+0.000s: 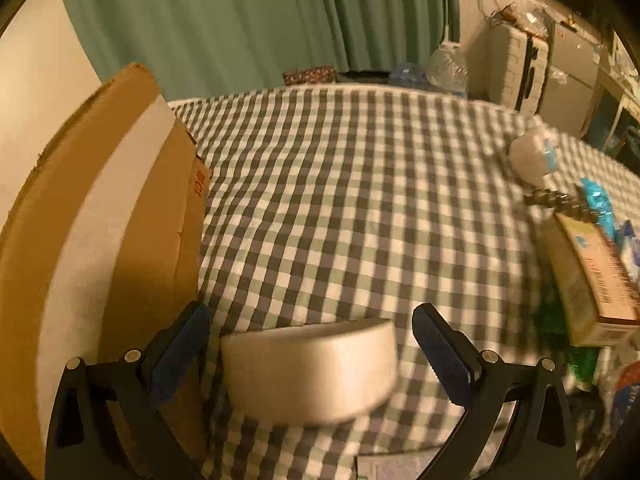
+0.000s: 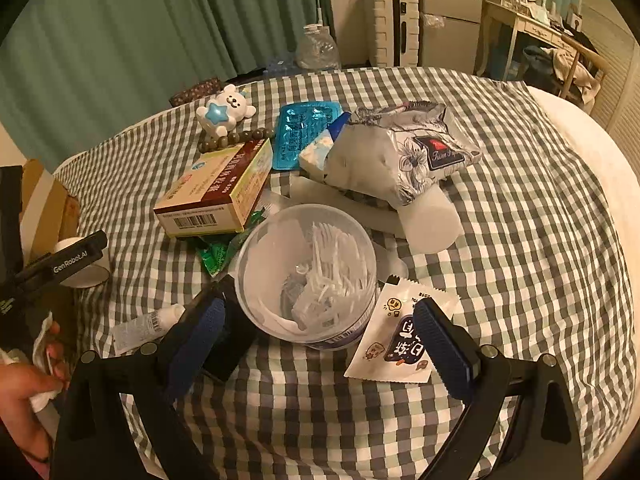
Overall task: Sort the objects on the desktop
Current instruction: 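Grasp the white tape roll with the left tool while the right tool grasps the blue-labelled jar, then lift both items, carry them into the cardboard box and open both tools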
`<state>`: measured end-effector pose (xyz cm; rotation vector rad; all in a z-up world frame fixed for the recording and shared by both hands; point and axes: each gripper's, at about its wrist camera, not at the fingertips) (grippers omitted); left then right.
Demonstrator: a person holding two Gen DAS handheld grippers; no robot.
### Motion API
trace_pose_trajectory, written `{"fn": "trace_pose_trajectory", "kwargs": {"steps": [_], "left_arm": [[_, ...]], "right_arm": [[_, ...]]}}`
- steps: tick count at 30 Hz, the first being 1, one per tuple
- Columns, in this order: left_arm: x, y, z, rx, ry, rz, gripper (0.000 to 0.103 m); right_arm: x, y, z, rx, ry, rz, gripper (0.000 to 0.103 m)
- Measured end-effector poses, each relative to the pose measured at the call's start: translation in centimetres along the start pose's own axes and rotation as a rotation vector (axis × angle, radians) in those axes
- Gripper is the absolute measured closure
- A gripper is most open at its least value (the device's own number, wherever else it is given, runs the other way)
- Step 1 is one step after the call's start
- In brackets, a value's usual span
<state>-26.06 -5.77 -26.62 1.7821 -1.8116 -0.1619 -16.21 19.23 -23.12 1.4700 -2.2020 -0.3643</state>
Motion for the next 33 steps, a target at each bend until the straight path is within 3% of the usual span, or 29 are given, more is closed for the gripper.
{"fn": "trace_pose_trajectory", "kwargs": {"steps": [4, 7, 9, 11, 20, 22, 23, 26, 28, 30, 33], "left_arm": [[-0.7, -0.5, 1.9, 0.046, -0.024, 0.023, 0.001], [0.0, -1.4, 2.0, 0.039, -0.059, -0.019, 0.019], [0.3, -2.1, 1.6, 0.007, -0.1, -0.024, 0.019], [0.2, -2.6, 0.8, -0.036, -0.125, 0.015, 0.019], [0.5, -1.9, -4.0, -0.08, -0.173, 0.053, 0.019], [0.7, -1.1, -5.5, -0.1, -0.177, 0.066, 0.019], [0.7, -0.8, -6.4, -0.112, -0.186, 0.067, 0.019], [0.6, -0.7, -7.5, -0.123, -0.208, 0.071, 0.019], [0.7, -1.6, -8.0, -0.126, -0.206, 0.073, 0.019], [0.6, -2.0, -8.0, -0.12, -0.214, 0.078, 0.019], [0.0, -2.6, -7.1, -0.091, -0.218, 0.093, 0.019]], "right_arm": [[-0.3, -0.1, 1.0, 0.025, 0.016, 0.019, 0.008], [-0.5, -0.1, 1.6, 0.045, 0.012, 0.023, 0.022], [-0.5, -0.2, 2.0, 0.066, 0.019, 0.016, 0.037], [-0.5, -0.6, 2.4, 0.095, 0.01, 0.002, 0.041], [-0.2, -0.3, 0.1, 0.05, -0.009, -0.005, 0.047], [-0.1, 0.0, -0.8, 0.038, -0.013, -0.012, 0.054], [0.0, 0.0, -1.4, 0.038, -0.019, -0.018, 0.067], [-0.5, -0.2, -2.1, 0.052, -0.017, 0.002, 0.068], [-1.0, -0.5, -2.1, 0.071, 0.003, 0.031, 0.058], [-1.6, -0.9, -2.0, 0.07, 0.031, 0.079, 0.041], [-1.4, -0.5, -1.3, 0.079, 0.027, 0.072, 0.04]]}}
Point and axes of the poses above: each gripper's, at about its wrist camera, not at the fingertips, and z roughly the way its jaws point, x to its left, y to its top, and after that the axes turned 12 degrees about z, right-handed
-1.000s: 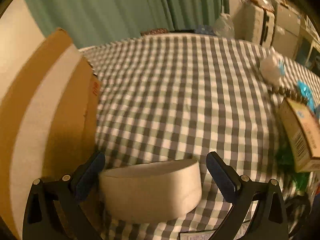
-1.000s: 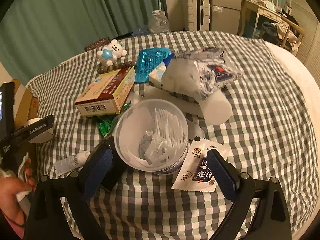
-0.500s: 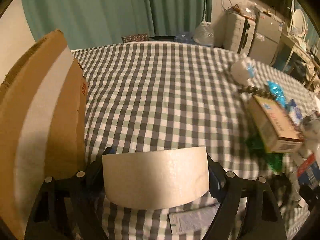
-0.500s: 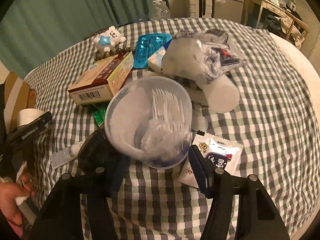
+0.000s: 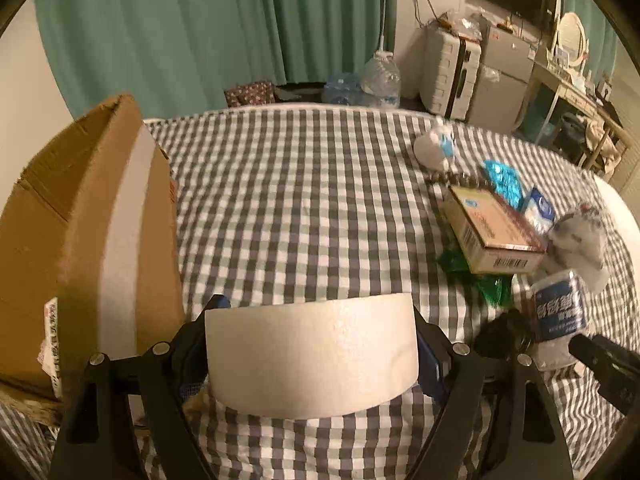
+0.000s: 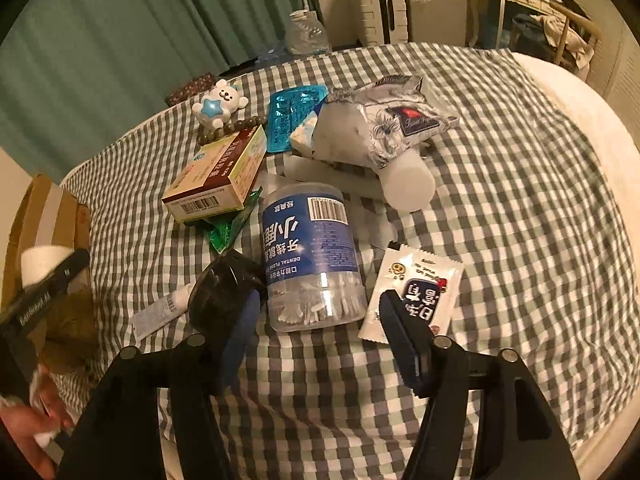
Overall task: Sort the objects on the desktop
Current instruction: 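Lift both items, carry them into the cardboard box and open both tools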
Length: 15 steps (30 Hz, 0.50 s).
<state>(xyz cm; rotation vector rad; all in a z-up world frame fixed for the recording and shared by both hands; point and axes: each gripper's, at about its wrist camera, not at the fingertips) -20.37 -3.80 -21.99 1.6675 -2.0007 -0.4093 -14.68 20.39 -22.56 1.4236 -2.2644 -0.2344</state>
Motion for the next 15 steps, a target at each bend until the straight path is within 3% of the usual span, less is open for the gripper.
{"fn": "trace_pose_trajectory", "kwargs": {"steps": [5, 10, 11, 15], "left_arm": [[-1.3, 0.1, 2.8, 0.045, -0.011, 0.034, 0.019], [-2.2, 0.3, 4.9, 0.084, -0.028, 0.044, 0.019], [-2.4, 0.4, 4.9, 0.085, -0.034, 0.045, 0.019], [-2.6, 0.9, 3.4, 0.057, -0.046, 0.053, 0.019]], "right_arm": [[1.1, 1.1, 3.2, 0.017, -0.031, -0.035, 0.037], [0.9, 2.3, 7.0, 0.083, 0.01, 0.001, 0.035], [1.0, 2.5, 7.1, 0.081, 0.012, -0.001, 0.039], [1.7, 2.3, 5.6, 0.054, -0.002, -0.029, 0.04]]}}
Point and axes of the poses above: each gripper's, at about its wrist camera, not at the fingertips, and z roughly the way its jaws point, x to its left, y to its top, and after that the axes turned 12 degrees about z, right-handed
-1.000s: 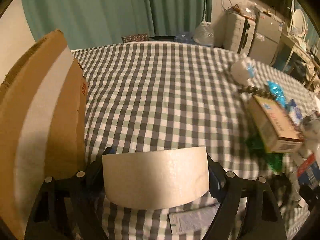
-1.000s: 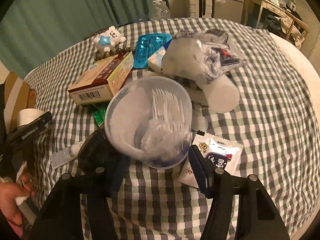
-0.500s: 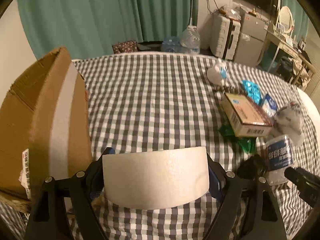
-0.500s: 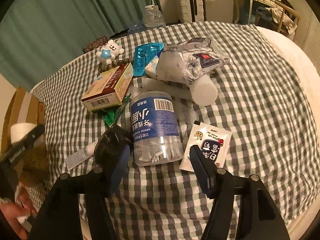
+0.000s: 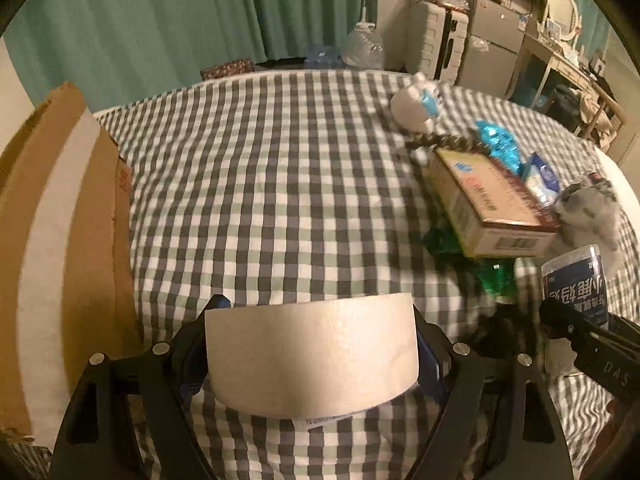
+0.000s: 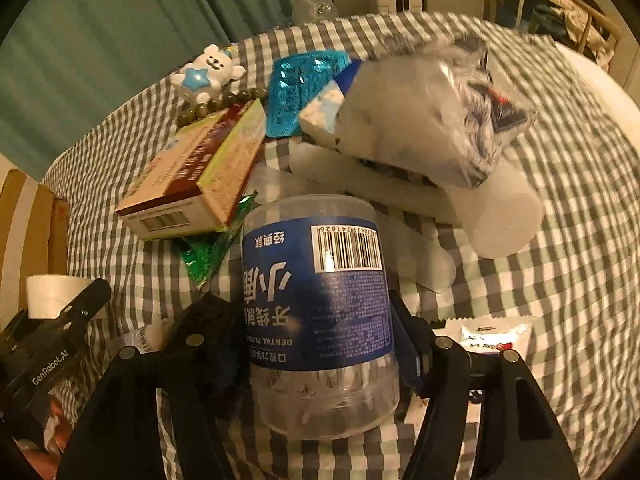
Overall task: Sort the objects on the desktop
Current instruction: 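Lift both items, carry them into the cardboard box and open both tools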
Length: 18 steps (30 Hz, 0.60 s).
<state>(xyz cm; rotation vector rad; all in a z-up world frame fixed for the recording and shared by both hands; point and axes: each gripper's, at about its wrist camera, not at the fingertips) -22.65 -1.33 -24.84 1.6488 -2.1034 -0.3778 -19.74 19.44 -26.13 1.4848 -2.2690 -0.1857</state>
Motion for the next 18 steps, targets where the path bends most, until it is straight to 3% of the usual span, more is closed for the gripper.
{"fn": "trace_pose_trajectory", "kwargs": {"steps": [5, 10, 18], "left_arm": [[0.4, 0.3, -4.8, -0.07, -0.02, 0.008, 0.019], [1.4, 0.6, -10.8, -0.179, 0.01, 0.004, 0.019], [7.1, -0.6, -19.8, -0.312, 0.035, -0.046, 0.019]], "right_arm": [[1.4, -1.1, -4.6, -0.054, -0.003, -0.031, 0.04], [3.6, -2.4, -10.9, -0.138, 0.001, -0.09, 0.04], [9.5, -4.5, -19.0, -0.265, 0.062, -0.142, 0.04]]}}
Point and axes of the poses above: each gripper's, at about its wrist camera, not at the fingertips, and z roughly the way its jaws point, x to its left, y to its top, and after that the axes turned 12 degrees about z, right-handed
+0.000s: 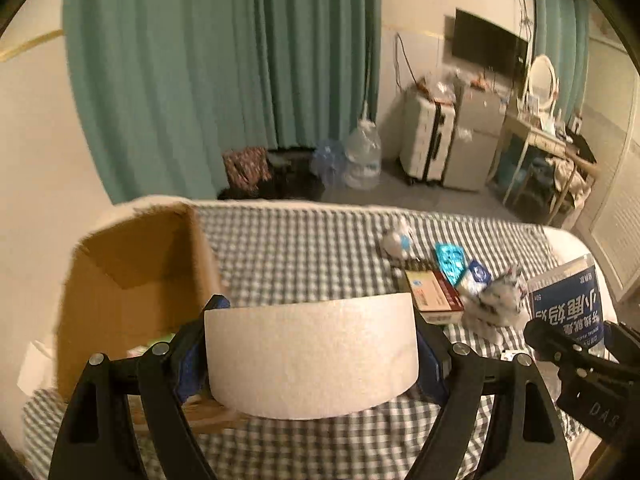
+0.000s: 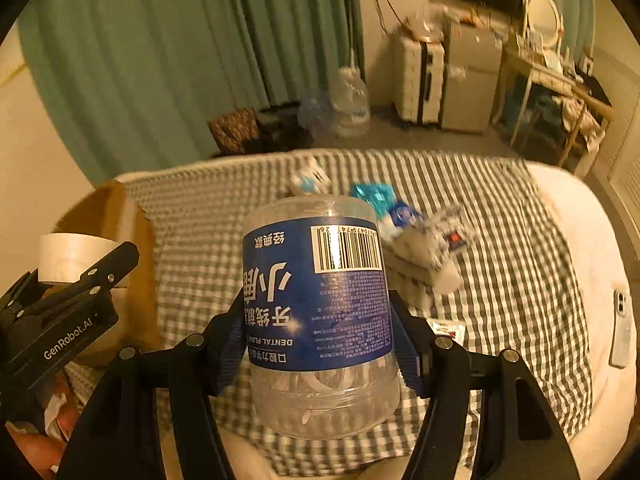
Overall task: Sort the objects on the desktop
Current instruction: 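Lift both items, carry them into the cardboard box and open both tools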
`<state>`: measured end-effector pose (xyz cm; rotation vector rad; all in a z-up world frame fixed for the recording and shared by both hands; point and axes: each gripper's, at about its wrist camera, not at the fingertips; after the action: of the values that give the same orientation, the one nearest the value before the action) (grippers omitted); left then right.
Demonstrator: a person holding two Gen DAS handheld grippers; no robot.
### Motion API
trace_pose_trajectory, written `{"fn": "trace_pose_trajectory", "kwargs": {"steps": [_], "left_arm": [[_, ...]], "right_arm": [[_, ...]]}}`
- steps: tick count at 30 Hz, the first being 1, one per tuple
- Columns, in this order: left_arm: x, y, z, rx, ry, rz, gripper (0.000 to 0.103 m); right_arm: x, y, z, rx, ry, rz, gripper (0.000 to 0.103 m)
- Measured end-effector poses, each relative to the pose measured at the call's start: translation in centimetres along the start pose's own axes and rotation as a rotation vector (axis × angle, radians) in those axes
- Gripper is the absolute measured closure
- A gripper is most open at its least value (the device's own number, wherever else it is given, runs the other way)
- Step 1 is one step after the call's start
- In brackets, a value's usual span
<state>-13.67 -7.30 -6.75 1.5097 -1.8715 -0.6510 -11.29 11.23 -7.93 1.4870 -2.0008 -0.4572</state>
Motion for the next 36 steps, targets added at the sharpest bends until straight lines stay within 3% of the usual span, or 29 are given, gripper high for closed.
{"fn": "trace_pose_trajectory", "kwargs": {"steps": [8, 12, 17, 22, 29, 34, 36], "left_arm": [[9.5, -0.9, -4.1, 0.017, 0.098, -0.121, 0.019], [13.7, -2.5, -3.8, 0.042, 0.131, -0.18, 0.019], [17.6, -4.9, -1.8, 0.102, 0.153, -0.23, 0.019], [20.0, -7.1, 0.5, 0.153, 0.15, -0.243, 0.019], [21.8, -8.2, 3.6, 0.214, 0.138, -0.247, 0.018], [22.2, -8.2, 4.5, 0.276, 0.169, -0.246, 0.006], [22.4, -8.6, 4.5, 0.28, 0.174, -0.254, 0.006]], "right_arm": [[9.3, -0.5, -3.6, -0.043, 0.143, -0.097, 0.039], [14.3, -1.6, -3.7, -0.011, 0.224, -0.155, 0.039], [19.2, -3.6, -1.9, 0.04, 0.259, -0.231, 0.039], [21.9, -4.9, 1.6, 0.117, 0.284, -0.253, 0.039], [24.9, -3.8, 4.9, 0.16, 0.301, -0.248, 0.039], [26.2, -2.3, 5.2, 0.144, 0.323, -0.18, 0.038], [26.4, -1.4, 4.4, 0.101, 0.333, -0.156, 0.021]]}}
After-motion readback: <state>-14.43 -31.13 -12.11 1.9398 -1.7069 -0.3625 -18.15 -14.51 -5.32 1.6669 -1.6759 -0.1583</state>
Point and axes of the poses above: each gripper's, at about its wrist camera, not at the fingertips, and z roughly the way its jaws point, x to its left, y to its top, and after that the axes turned 12 degrees about z, right-handed
